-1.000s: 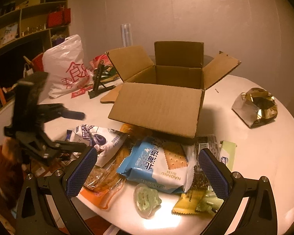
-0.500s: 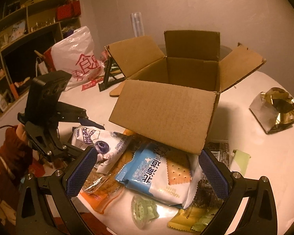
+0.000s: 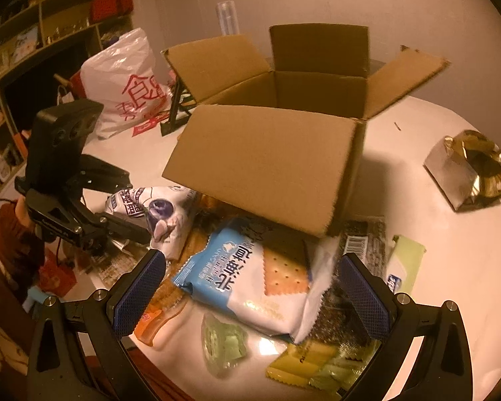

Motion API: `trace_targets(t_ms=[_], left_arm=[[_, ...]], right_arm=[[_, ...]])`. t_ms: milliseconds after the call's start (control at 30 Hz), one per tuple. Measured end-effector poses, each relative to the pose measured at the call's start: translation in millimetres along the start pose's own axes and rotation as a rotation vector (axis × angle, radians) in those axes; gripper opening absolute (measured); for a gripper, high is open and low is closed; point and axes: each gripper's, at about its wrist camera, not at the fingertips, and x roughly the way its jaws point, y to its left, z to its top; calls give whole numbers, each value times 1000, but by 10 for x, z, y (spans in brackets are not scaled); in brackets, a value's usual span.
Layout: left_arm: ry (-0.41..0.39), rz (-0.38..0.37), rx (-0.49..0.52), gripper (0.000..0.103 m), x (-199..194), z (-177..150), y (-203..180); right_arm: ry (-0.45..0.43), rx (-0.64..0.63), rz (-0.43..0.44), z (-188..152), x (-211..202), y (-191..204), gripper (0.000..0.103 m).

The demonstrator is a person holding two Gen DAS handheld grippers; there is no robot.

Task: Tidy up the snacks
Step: 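Grasp the white-and-purple snack bag with the left gripper while the right gripper approaches the green jelly cup, then lift the white bag with the left gripper while the right gripper grasps the green jelly cup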

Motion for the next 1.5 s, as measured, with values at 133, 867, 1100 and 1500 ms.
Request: trace_targets(t_ms=[133, 867, 1100, 1500], left_arm=[[-18, 48, -1, 31, -80, 32, 1], [-157, 165, -116, 28, -596, -244, 50], [-141, 159, -138, 28, -437, -227, 57], [-69, 151, -151, 33, -152, -169, 177]], right_arm=[[-17, 9, -2, -44, -94, 13, 103], [-42, -83, 11, -116, -244, 510, 91], [-17, 1, -34, -434, -282, 444, 76], [-3, -16, -103, -640, -85, 475, 52]])
